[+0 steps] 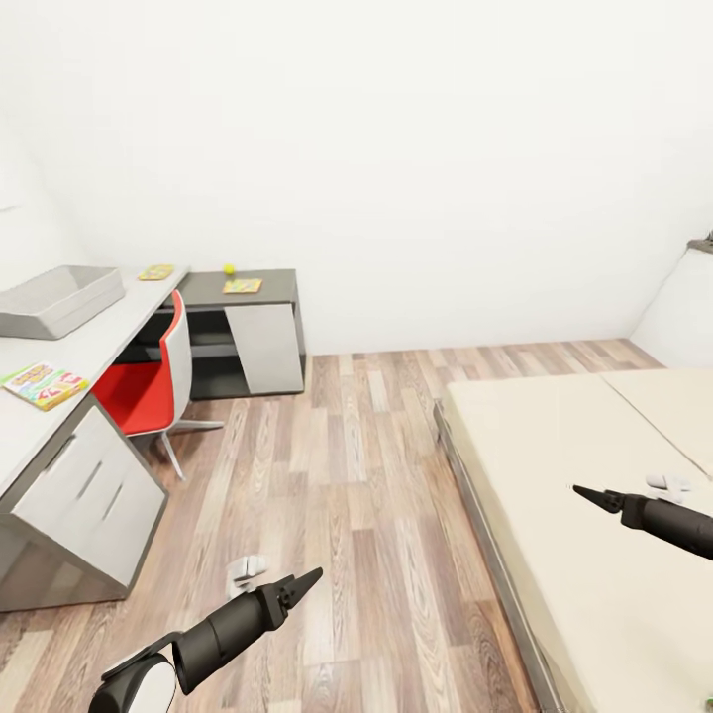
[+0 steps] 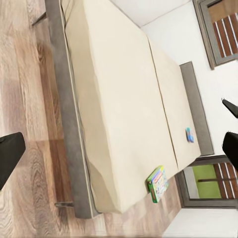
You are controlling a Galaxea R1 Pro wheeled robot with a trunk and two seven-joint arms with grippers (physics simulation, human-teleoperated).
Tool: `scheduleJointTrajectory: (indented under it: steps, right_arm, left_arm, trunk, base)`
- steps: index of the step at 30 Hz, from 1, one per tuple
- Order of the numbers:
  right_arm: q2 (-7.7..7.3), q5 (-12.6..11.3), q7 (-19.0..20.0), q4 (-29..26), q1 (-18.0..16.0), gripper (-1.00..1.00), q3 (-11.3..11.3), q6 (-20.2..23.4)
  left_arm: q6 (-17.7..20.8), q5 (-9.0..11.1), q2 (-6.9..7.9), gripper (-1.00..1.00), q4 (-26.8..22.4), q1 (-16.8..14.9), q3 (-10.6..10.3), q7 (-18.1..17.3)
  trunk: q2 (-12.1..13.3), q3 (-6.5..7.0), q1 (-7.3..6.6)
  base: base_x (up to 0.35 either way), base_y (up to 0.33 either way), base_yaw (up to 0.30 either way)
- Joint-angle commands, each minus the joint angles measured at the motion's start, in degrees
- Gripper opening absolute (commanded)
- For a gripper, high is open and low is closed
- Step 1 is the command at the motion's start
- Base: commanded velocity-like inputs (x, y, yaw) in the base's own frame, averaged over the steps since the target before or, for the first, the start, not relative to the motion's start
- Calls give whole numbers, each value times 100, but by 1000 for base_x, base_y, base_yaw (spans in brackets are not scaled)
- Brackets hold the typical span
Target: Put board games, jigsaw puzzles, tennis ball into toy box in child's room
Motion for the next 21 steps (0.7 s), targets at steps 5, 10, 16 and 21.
scheduleJointTrajectory:
  steps: [5, 10, 16, 21]
  right_arm:
    - [6, 35, 26, 3, -9, 100, -6, 43]
    - [8, 42, 23, 4, -9, 100, -4, 47]
    - [9, 46, 25, 5, -9, 100, -3, 49]
    - [10, 51, 23, 7, -9, 100, -1, 50]
  left_arm:
    - [45, 32, -3, 100, -4, -3, 7, -7]
    - [47, 32, -3, 100, -4, -3, 5, -11]
    - [49, 32, -3, 100, -4, -3, 6, -14]
    - [45, 32, -3, 100, -4, -3, 5, -15]
  trunk:
    - [-11, -8, 3]
    - [-11, -6, 3]
    - [-11, -5, 3]
    - [-11, -5, 3]
  base:
    - [0, 1, -229]
    - [0, 30, -255]
    - [0, 126, -268]
    - [0, 210, -275]
